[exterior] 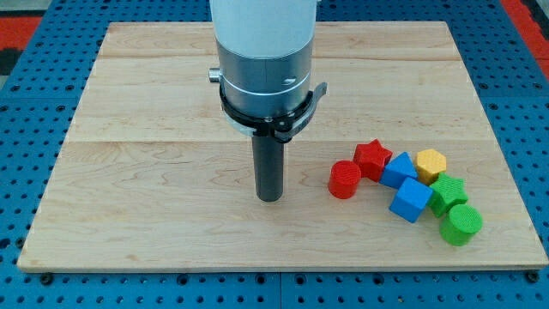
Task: Separate the green blocks from each other
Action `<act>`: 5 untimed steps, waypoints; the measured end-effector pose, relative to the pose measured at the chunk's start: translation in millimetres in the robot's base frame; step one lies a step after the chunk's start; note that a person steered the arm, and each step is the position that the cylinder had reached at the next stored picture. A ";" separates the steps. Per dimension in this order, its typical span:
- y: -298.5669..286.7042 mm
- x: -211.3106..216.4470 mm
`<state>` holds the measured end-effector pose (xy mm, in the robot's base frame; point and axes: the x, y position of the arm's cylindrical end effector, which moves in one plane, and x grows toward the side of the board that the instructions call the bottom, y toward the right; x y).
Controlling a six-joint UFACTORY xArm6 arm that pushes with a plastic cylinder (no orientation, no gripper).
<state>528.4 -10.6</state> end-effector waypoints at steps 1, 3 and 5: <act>0.0 0.6; 1.1 56.0; 120.2 90.2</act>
<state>618.6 109.7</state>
